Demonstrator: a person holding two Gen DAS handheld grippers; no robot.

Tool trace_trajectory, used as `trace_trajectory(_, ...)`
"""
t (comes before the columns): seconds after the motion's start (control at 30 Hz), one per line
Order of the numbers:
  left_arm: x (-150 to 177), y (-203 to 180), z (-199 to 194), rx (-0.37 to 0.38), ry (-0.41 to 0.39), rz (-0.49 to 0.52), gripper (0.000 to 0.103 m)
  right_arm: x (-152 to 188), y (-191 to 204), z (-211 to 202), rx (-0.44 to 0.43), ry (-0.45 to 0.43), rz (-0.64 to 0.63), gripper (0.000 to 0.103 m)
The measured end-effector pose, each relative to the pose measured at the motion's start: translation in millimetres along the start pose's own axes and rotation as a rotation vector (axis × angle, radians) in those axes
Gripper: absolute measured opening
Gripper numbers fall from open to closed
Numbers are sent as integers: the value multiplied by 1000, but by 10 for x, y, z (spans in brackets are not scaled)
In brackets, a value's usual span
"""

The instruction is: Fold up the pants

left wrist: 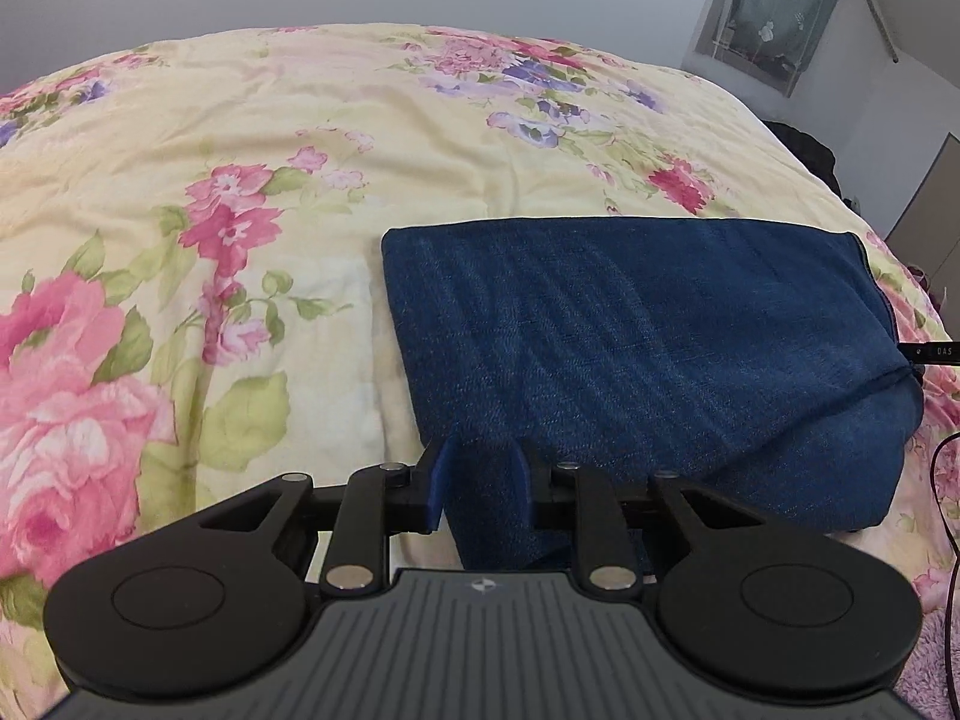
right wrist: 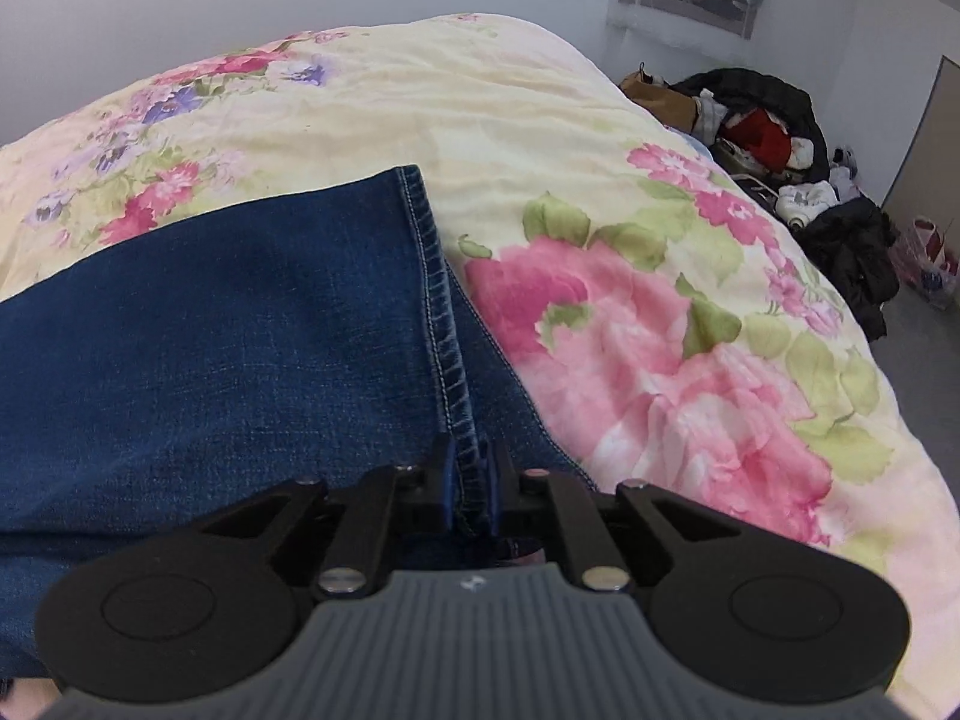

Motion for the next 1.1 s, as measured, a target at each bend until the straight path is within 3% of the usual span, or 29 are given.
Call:
trace_trajectory(0.13,177,53,110,-5,28,-62,27,3,37,34,31,4,-7,3)
trace_trajectory(0.43,579,24,201,-30,95,-81,23,8,85,30,70,11,-23,4)
trace_trajectory(0.53,585,-47,135,-84,95,-57,20,4,112,25,91,12,-24,4)
trace_trajectory(0.67,573,-175,-41,-101,46,-49,20,-41,147,-53,116,19,-34,7)
trace_trajectory(0.77,542,-233,-169,-117,1,-39,20,-35,141,-250,98,-9,11,13)
trace_trajectory(0.97,349,-332,-315,-79,-52,-72,20,184,163,-632,-17,-32,117,40)
trace_trajectory(1.1,197,-484,-332,-63,-75,-87,21,416,97,-718,-94,-2,261,57)
Point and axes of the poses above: each gripper's, at about its wrist camera, not at the fingertips, and z roughly the way its jaws point, y to its left, x to its underside, the point moved 7 cm from there along z, roughly the way its jaws point, and after that the axes turned 3 degrees about y, right-handed, at the moved point
